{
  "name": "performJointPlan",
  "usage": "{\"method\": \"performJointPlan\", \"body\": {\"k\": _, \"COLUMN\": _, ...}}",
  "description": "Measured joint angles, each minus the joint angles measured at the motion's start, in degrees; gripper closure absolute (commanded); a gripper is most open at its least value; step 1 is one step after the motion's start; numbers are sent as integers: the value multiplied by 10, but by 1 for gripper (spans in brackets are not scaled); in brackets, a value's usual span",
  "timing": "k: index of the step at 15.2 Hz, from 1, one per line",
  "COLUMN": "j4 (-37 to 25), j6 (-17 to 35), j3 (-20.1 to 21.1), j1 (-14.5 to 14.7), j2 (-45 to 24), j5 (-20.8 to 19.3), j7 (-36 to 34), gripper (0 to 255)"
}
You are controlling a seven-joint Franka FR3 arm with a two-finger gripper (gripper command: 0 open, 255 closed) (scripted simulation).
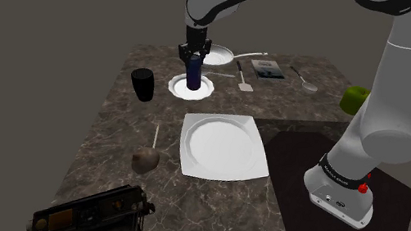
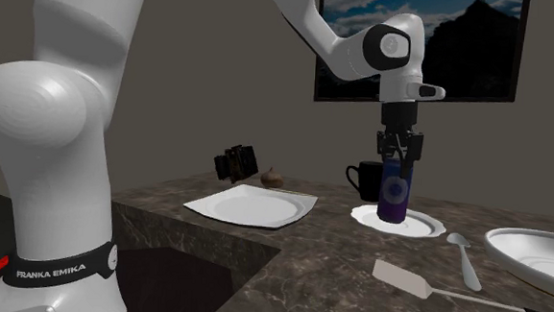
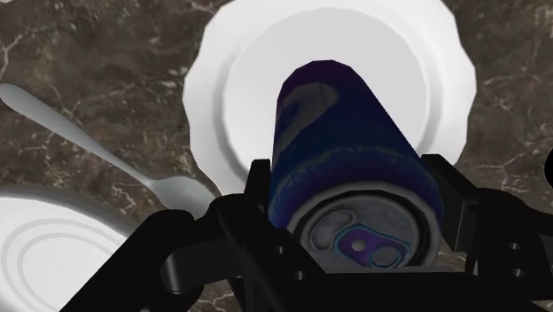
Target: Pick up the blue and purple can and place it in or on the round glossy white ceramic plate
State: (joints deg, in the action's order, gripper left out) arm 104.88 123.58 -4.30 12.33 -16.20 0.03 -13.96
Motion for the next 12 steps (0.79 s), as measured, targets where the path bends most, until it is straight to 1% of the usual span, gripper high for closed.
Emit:
{"method": "performJointPlan", "body": {"k": 1, "j4": 0, "j6": 0, "j3": 0, "j1": 0, "j2": 0, "j5": 0, "j7": 0, "gripper": 255}}
{"method": "performJointPlan", "body": {"k": 2, "j4": 0, "j6": 0, "j3": 0, "j1": 0, "j2": 0, "j5": 0, "j7": 0, "gripper": 0}}
{"method": "performJointPlan", "body": {"k": 8, "j4": 0, "j6": 0, "j3": 0, "j1": 0, "j2": 0, "j5": 0, "j7": 0, "gripper": 0}}
{"method": "performJointPlan", "body": {"k": 12, "j4": -31, "j6": -47, "j3": 0, "j1": 0, "j2": 17, "j5": -1, "j7": 0, "gripper": 0}}
